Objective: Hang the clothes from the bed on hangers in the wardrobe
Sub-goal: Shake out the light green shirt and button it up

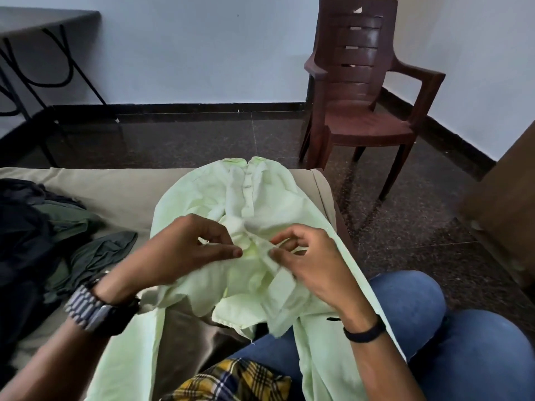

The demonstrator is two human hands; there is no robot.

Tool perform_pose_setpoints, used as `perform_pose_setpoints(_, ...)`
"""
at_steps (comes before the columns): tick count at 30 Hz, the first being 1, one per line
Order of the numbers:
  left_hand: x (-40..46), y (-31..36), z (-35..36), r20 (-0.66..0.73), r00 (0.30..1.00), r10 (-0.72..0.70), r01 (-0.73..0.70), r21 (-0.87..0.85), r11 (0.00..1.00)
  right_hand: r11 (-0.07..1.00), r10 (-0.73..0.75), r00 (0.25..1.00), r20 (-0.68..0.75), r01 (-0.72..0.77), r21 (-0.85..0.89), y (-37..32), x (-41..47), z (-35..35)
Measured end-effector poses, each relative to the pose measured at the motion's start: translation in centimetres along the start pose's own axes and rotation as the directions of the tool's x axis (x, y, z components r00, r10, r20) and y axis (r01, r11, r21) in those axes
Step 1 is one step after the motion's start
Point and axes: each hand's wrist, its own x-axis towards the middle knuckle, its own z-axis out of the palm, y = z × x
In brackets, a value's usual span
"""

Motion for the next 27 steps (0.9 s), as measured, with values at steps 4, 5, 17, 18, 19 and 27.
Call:
perform_pose_setpoints(4,-3.3,0.3,-2.1,0.314,0.945,-0.087,0.057,0.103,0.993,1.000,-0.014,0.941,0.337,0.010,0.012,-2.0,-1.1,3.1)
perform_pose_setpoints(5,-3.8,0.1,-1.9,0.370,0.918,-0.143,0.092,0.154,0.984,0.999,-0.004,0.918,0.397,0.018,-0.031,-2.0,-1.4,4.1)
perform_pose_setpoints(17,-1.7,-5.7,1.3,0.272,0.853,-0.446,0.393,0.229,0.891,0.942,0.072,0.871,0.485,0.101,-0.321,1.1,2.5,6.8)
perform_pose_setpoints(18,-0.5,-6.7,1.5,0.104,0.899,-0.425,0.376,0.313,0.872,0.921,0.016,0.918,0.396,0.141,-0.363,1.7,3.7,6.9)
perform_pose_setpoints(19,0.8,-7.7,1.7,-0.051,0.915,-0.400,0.390,0.362,0.847,0.885,-0.030,0.941,0.338,0.182,-0.427,2.1,4.9,7.1)
perform_pose_setpoints(27,6.0,-13.3,7.3,-0.049,0.879,-0.474,0.465,0.307,0.831,0.562,0.041,0.941,0.336,0.256,-0.786,6.5,8.9,10.2)
